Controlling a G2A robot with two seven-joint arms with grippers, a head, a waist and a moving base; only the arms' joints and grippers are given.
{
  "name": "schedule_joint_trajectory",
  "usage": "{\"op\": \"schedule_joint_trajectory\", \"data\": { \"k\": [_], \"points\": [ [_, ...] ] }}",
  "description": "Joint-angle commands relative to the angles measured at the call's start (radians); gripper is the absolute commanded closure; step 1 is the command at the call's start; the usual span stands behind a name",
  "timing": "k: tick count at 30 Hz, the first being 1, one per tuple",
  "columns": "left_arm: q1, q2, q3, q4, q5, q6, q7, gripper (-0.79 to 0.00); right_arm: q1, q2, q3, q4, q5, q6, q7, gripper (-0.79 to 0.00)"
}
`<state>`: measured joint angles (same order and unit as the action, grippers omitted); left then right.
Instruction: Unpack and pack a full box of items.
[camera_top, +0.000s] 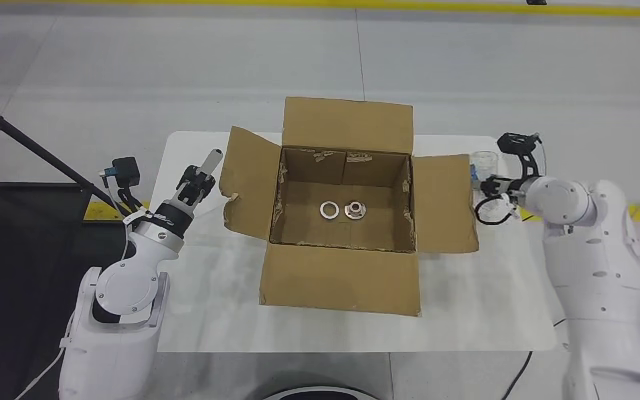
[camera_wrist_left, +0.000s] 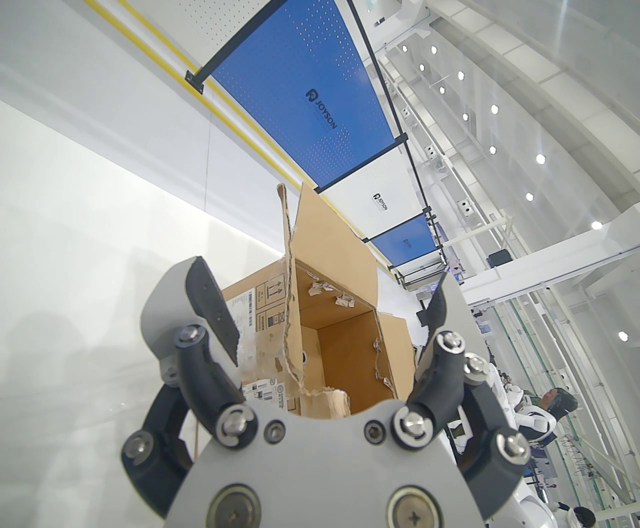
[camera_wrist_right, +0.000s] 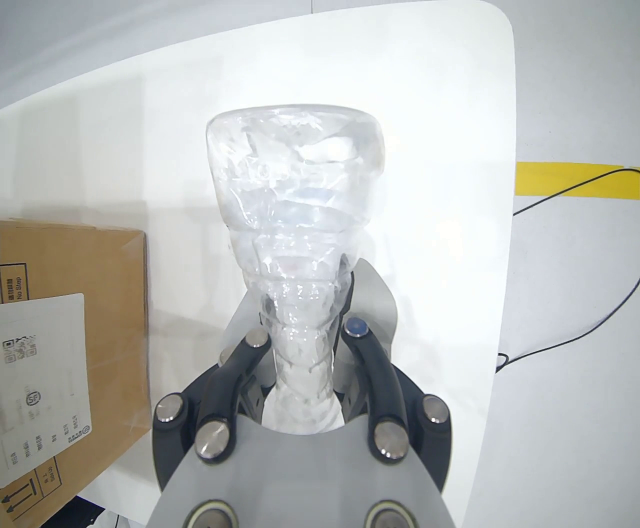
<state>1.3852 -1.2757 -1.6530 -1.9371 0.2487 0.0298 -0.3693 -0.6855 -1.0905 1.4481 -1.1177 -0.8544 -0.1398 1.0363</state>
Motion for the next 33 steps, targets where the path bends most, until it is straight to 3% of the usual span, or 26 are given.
{"op": "schedule_joint_trajectory", "data": {
  "k": [1, 9, 20, 27, 33],
  "points": [
    [0.000, 0.000, 0.000, 0.000, 0.000, 0.000, 0.000, -0.785, -0.007, 0.004, 0.022, -0.009, 0.034, -0.015, -0.001, 0.000],
    [0.000, 0.000, 0.000, 0.000, 0.000, 0.000, 0.000, -0.785, -0.108, 0.035, 0.167, -0.178, 0.138, -0.036, -0.028, 0.000],
    [0.000, 0.000, 0.000, 0.000, 0.000, 0.000, 0.000, -0.785, -0.323, 0.054, 0.321, -0.653, 0.268, 0.017, -0.104, 0.000],
    [0.000, 0.000, 0.000, 0.000, 0.000, 0.000, 0.000, -0.785, -0.343, 0.054, 0.196, -0.870, 0.234, 0.030, -0.083, 0.000],
    [0.000, 0.000, 0.000, 0.000, 0.000, 0.000, 0.000, -0.785, -0.217, 0.041, -0.047, -0.850, 0.152, 0.073, -0.028, 0.000]
  ]
}}
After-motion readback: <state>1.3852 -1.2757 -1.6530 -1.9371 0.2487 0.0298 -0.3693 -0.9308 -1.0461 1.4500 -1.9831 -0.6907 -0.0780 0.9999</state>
